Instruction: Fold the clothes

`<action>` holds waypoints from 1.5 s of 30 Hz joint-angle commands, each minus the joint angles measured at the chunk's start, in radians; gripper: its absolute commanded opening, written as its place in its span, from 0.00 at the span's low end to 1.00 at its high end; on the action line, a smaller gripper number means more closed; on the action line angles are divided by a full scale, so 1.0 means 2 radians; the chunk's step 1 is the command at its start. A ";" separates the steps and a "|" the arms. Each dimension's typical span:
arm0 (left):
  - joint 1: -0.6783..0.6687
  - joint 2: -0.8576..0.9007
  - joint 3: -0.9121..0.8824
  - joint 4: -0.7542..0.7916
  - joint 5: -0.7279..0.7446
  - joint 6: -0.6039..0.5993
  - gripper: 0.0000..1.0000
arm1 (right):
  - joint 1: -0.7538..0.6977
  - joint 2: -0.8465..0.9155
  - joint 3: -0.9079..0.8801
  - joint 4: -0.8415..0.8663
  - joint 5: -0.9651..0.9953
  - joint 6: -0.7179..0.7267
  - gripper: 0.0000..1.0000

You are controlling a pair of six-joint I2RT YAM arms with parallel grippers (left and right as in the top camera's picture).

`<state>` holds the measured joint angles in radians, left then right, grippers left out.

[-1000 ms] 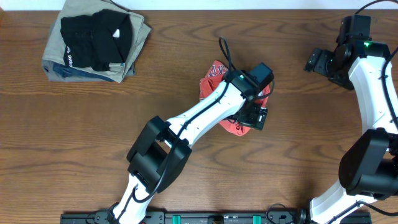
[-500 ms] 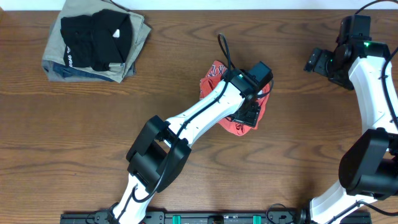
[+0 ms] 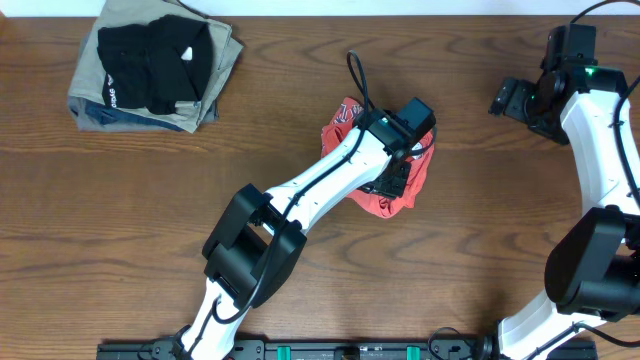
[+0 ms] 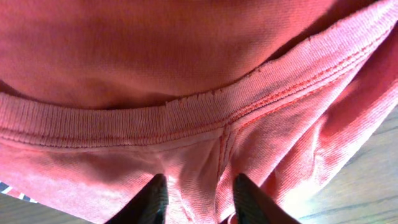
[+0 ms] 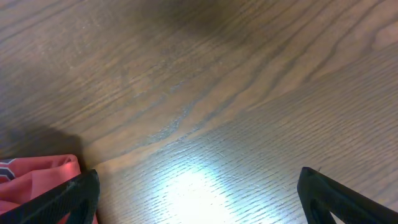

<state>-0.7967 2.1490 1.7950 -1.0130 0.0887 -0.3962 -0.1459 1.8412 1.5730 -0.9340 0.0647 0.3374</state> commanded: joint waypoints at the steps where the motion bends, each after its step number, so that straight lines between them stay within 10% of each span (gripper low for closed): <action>1: 0.002 0.010 -0.004 -0.001 -0.009 -0.001 0.31 | -0.002 0.001 -0.002 -0.001 0.005 0.007 0.99; 14: 0.002 0.009 -0.002 -0.002 -0.009 -0.001 0.06 | -0.002 0.001 -0.002 -0.001 0.005 0.007 0.99; 38: -0.085 -0.028 0.002 0.048 -0.009 -0.023 0.06 | -0.002 0.001 -0.002 -0.001 0.005 0.007 0.99; 41: -0.088 -0.028 0.000 0.049 -0.010 -0.023 0.28 | -0.002 0.001 -0.002 -0.001 0.005 0.007 0.99; 45: -0.088 -0.029 0.000 0.049 -0.009 -0.023 0.29 | -0.002 0.001 -0.002 -0.001 0.005 0.007 0.99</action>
<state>-0.9718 2.1044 1.7958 -0.9134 0.0784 -0.4381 -0.1459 1.8412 1.5730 -0.9340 0.0647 0.3374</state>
